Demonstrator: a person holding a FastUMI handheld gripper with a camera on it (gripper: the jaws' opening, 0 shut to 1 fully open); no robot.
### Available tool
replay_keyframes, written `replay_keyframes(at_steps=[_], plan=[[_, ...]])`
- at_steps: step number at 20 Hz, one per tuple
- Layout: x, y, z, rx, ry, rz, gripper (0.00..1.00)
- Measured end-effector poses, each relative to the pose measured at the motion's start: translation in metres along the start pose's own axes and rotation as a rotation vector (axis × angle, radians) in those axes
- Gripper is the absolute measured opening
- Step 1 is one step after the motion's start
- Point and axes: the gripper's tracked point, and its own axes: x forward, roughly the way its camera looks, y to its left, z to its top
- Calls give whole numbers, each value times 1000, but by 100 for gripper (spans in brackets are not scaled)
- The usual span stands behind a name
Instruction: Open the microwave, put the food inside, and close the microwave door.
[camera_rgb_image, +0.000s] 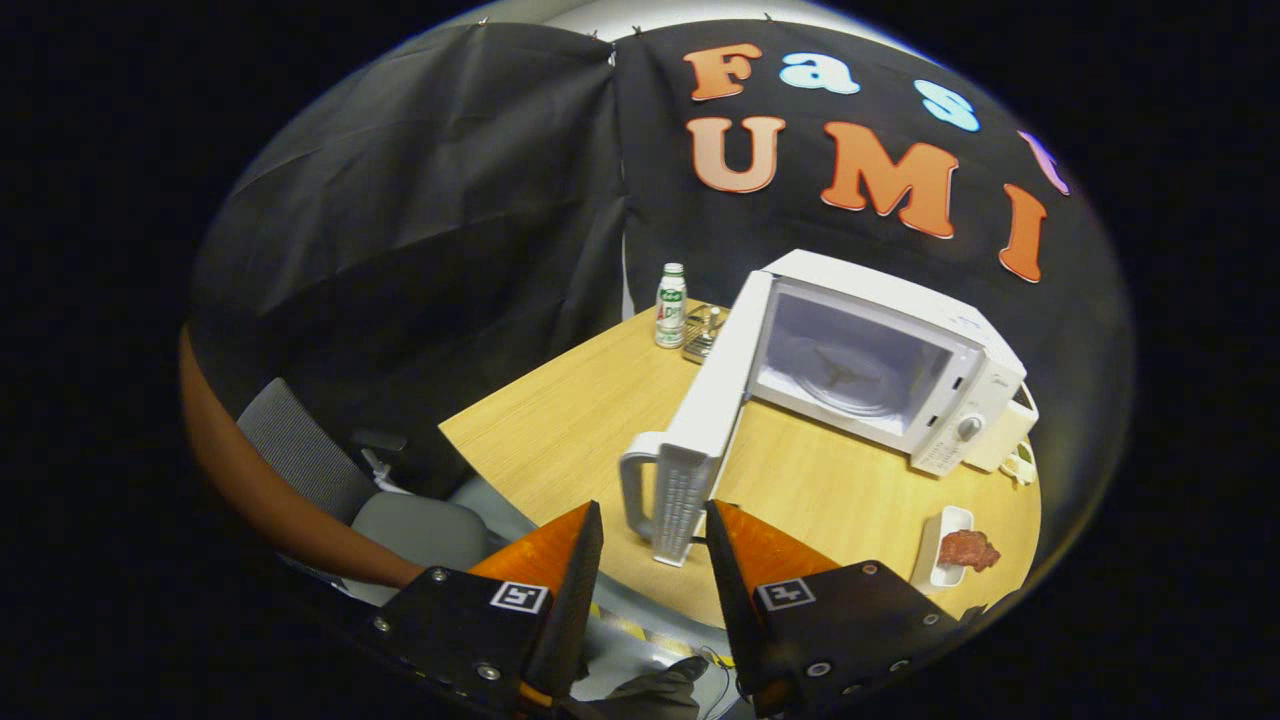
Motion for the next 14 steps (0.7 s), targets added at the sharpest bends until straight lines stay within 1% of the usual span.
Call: replay_keyframes(at_steps=[2,3,4,6,9,11,14], plan=[[-10,-34,-1,42,-14,-40,69],[-11,-53,-4,66,-15,-61,72],[-11,-74,-10,88,-6,-91,78],[-11,-115,-20,134,9,-148,85],[-4,-179,-37,159,43,-210,89],[1,-216,-48,192,68,-226,91],[8,-262,-78,271,134,-223,93]])
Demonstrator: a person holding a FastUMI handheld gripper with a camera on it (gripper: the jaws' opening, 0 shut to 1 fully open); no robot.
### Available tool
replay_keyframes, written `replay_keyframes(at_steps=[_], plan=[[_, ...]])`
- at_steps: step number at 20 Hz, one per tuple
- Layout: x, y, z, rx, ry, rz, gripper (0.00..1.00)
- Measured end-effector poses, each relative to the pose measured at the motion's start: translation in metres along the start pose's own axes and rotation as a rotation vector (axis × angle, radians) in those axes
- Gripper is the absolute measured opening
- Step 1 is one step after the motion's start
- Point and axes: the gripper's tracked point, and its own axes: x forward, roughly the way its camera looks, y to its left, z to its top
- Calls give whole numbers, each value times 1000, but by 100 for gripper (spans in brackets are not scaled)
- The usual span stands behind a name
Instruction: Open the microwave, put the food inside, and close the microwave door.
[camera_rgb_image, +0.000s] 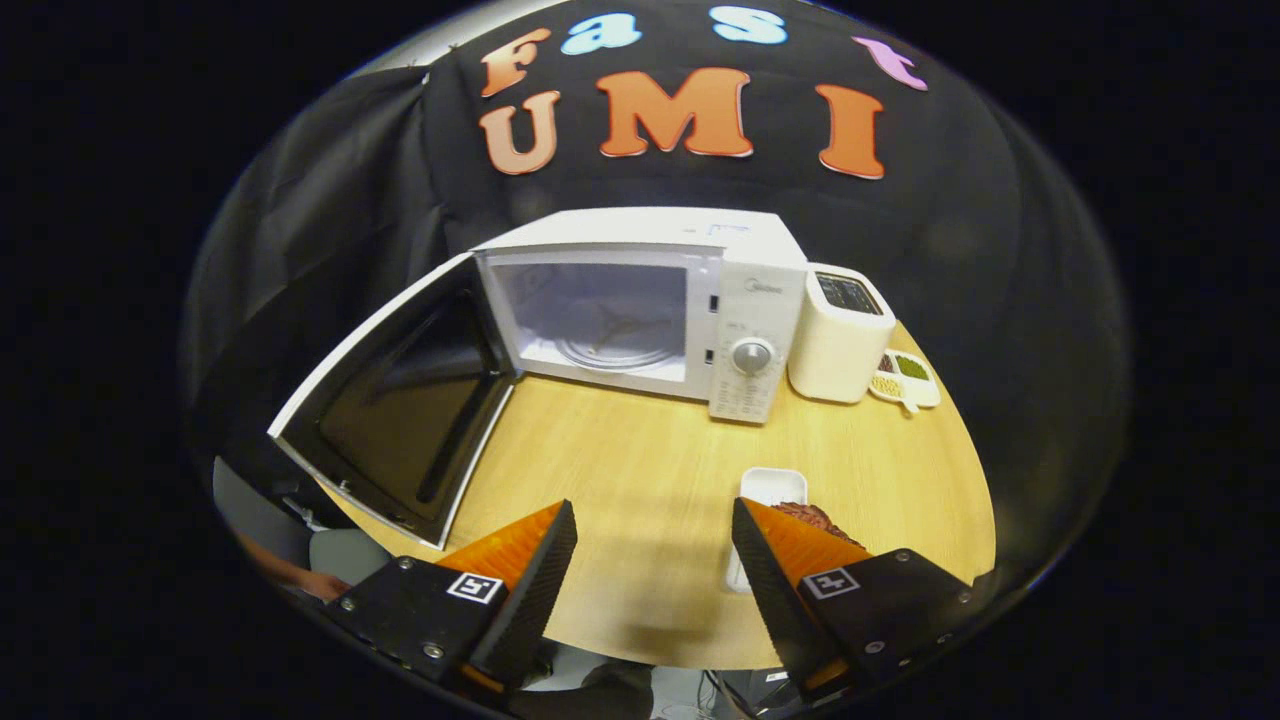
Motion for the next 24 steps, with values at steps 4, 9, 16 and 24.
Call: replay_keyframes(at_steps=[4,9,16,24], plan=[[16,-63,-16,83,63,-19,98],[38,-109,-41,161,164,21,99],[57,-120,-73,267,267,104,88],[64,-119,-85,286,359,135,48]])
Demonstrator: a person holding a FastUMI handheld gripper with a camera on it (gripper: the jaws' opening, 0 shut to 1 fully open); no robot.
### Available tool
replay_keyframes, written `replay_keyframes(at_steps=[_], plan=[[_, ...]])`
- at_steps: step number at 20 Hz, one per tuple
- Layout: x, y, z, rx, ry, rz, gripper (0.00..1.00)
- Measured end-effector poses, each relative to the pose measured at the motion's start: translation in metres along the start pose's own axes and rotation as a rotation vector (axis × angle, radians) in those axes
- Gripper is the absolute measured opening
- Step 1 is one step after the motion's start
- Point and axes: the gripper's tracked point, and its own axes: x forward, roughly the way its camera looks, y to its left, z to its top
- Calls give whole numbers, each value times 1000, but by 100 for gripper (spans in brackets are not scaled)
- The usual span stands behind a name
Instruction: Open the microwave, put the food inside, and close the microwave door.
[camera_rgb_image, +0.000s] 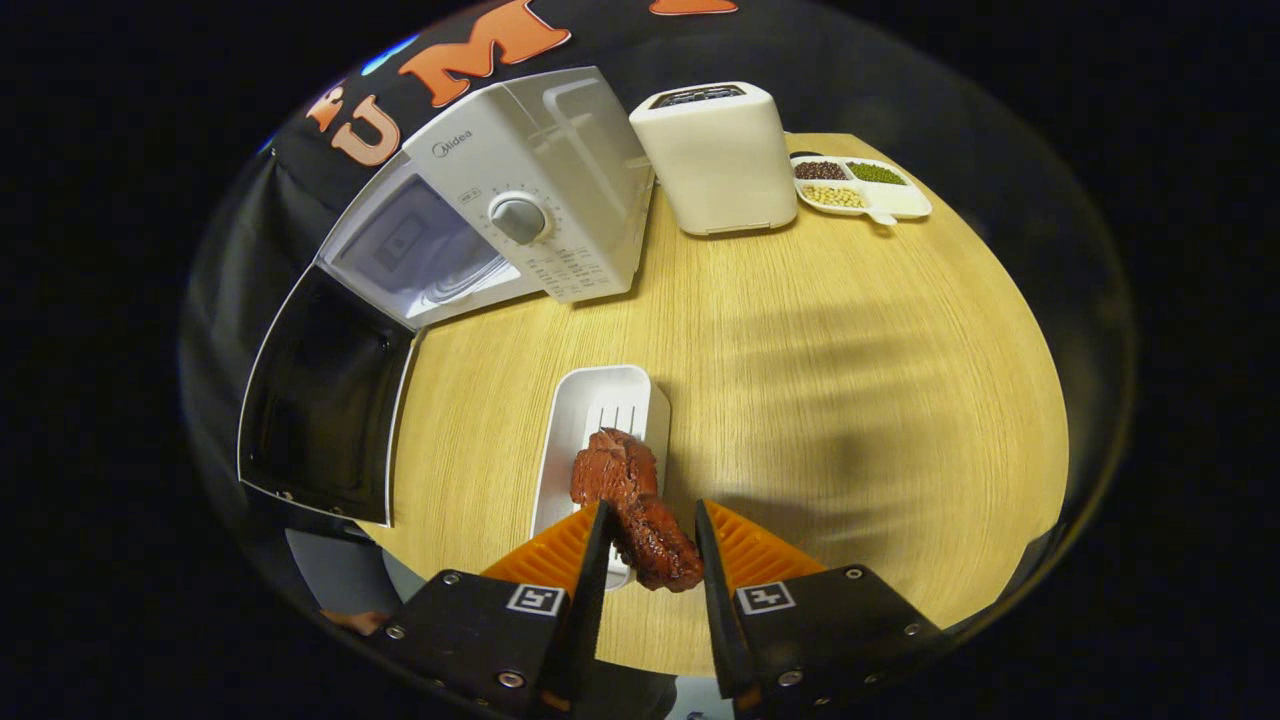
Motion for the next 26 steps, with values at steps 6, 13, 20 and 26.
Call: replay_keyframes(at_steps=[6,13,20,26], plan=[[-8,30,-8,-25,3,44,31],[-13,50,-15,20,-30,12,11],[-42,81,6,143,-191,5,9],[-38,157,18,133,-240,116,10]])
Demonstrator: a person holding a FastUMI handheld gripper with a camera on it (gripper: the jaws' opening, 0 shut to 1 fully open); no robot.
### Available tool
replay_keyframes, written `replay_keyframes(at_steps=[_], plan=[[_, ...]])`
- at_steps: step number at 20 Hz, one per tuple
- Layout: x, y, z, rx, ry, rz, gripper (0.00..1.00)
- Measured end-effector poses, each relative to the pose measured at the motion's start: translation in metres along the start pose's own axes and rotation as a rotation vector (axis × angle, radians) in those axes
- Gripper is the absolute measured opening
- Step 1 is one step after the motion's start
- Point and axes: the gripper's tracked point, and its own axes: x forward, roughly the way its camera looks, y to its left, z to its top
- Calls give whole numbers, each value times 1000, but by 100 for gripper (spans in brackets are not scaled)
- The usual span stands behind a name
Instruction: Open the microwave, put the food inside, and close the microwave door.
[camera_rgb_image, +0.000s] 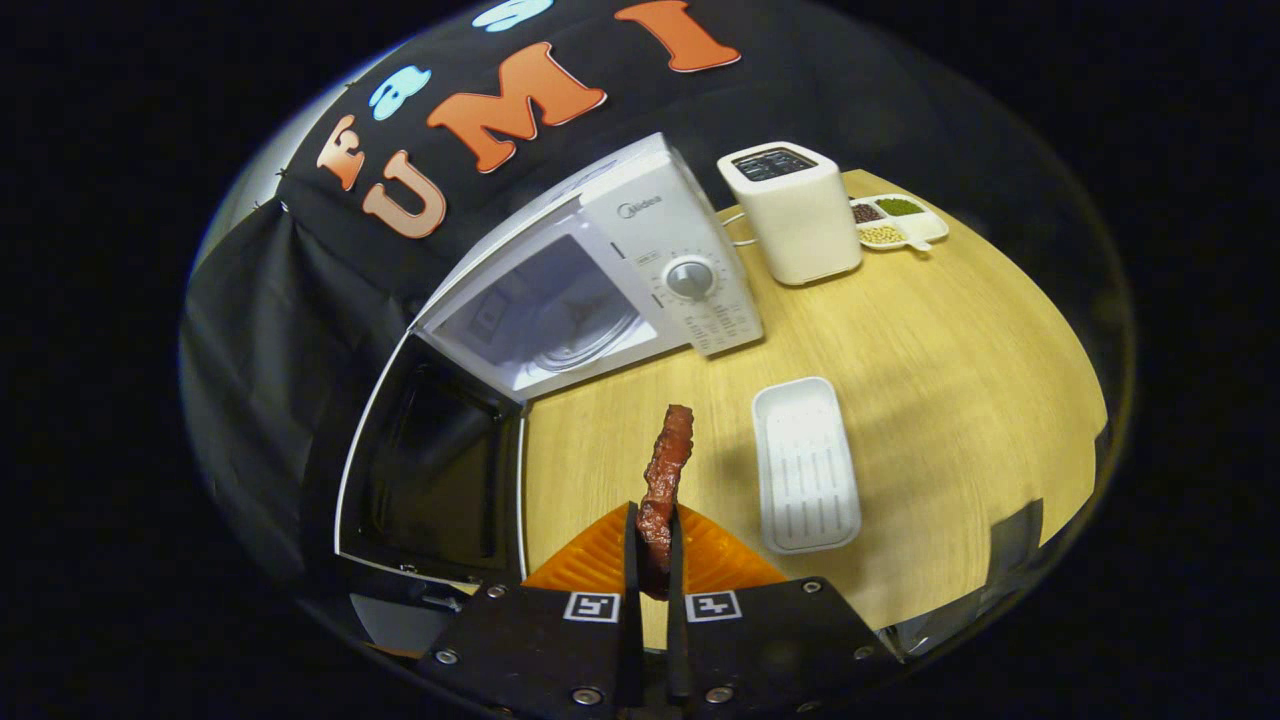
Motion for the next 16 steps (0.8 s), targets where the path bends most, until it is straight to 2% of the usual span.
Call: replay_keyframes(at_steps=[6,12,16], plan=[[44,74,0,14,-14,106,9],[89,121,20,99,-88,161,9],[115,153,34,165,-147,229,9]])
